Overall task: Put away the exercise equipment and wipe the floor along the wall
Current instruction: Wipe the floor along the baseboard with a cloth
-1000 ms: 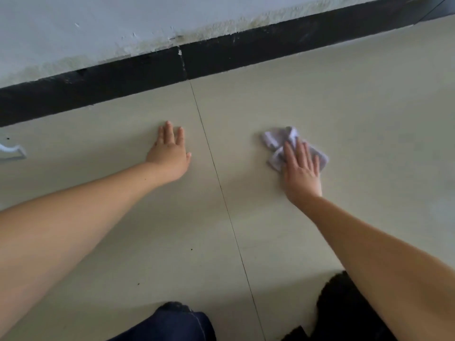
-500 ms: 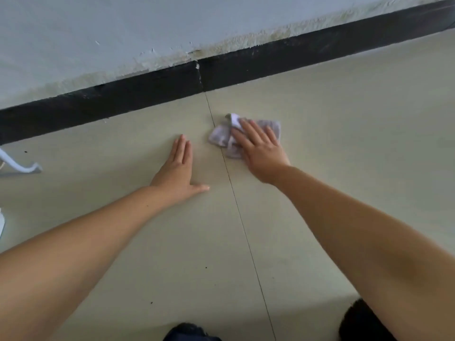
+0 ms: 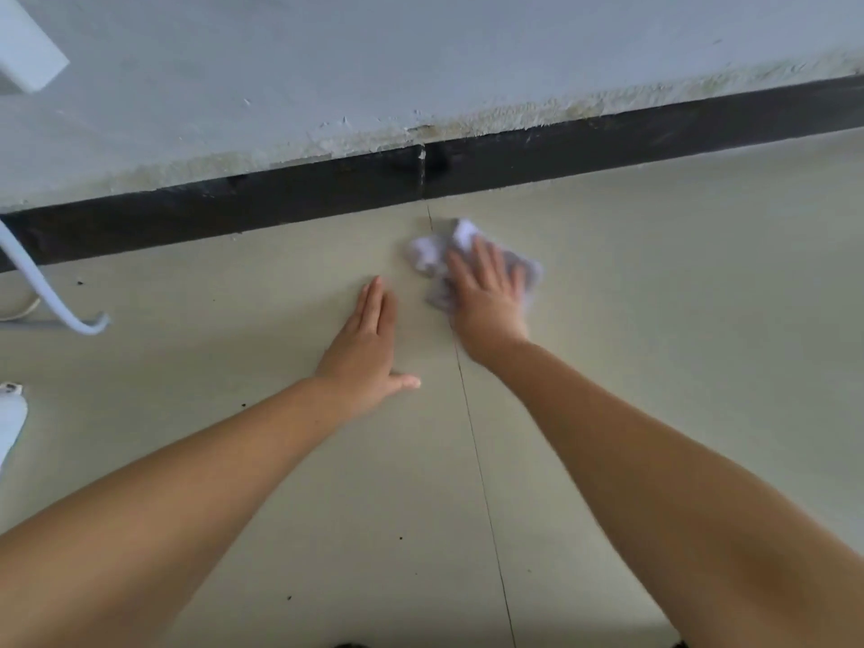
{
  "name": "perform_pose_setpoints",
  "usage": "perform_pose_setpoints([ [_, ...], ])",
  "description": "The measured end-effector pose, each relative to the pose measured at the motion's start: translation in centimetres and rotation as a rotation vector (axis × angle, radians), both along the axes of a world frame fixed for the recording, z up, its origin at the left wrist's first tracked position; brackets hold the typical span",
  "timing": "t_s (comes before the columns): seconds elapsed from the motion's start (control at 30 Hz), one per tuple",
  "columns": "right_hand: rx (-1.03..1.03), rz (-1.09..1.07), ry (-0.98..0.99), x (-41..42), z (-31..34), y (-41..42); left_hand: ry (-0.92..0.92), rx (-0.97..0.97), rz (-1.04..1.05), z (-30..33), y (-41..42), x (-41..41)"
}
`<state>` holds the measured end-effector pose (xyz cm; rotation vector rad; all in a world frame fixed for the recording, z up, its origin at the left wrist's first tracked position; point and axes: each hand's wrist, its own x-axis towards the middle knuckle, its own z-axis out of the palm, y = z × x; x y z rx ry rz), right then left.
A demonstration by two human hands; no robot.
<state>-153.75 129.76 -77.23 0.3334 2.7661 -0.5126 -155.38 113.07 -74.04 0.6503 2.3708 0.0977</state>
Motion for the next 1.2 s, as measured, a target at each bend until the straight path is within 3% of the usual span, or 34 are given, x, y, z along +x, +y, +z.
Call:
perform_pose_setpoints([
  [0.1,-0.022,0.316,-0.051,-4.4,0.6,-5.5,0.184,0.006,-0.114,0.0,-0.7,2.4],
  [0.2,-0.022,0.510,-0.008,-5.0,0.3,-3.1,0.234,-0.072,-0.259,-0.7,-1.3,4.4],
  [0.27,-0.052,0.412,0.027,-4.0,0.1,1.7,0.239,-0.079,-0.308,-0.4,-1.0,4.4],
  [0.33,0.003,0.133,0.035,-2.7,-0.1,7.8,0.223,-0.100,-0.319,-0.5,-0.2,3.7],
  [0.43,0.088,-0.327,-0.146,-1.1,1.2,17.8,0.078,-0.210,-0.275,-0.1,2.0,2.8],
  [0.5,0.070,-0.428,-0.251,-1.1,2.3,21.1,0.052,-0.266,-0.268,-0.2,3.3,2.9],
  [0.6,0.071,-0.405,-0.221,-0.7,1.4,18.1,0.068,-0.322,-0.293,-0.2,3.8,3.1],
  [0.73,0.067,-0.170,-0.119,6.0,0.7,7.3,0.057,-0.298,-0.289,-0.1,3.5,2.8],
  [0.9,-0.063,0.253,-0.255,20.5,2.8,-4.6,-0.001,-0.296,-0.290,0.8,3.7,2.6],
  [1.03,-0.066,0.465,-0.398,22.2,4.1,-3.0,-0.088,-0.318,-0.307,1.9,3.7,1.9],
  [1.2,0.055,0.026,-0.391,11.6,3.3,8.8,-0.198,-0.418,-0.386,2.6,4.1,0.0],
])
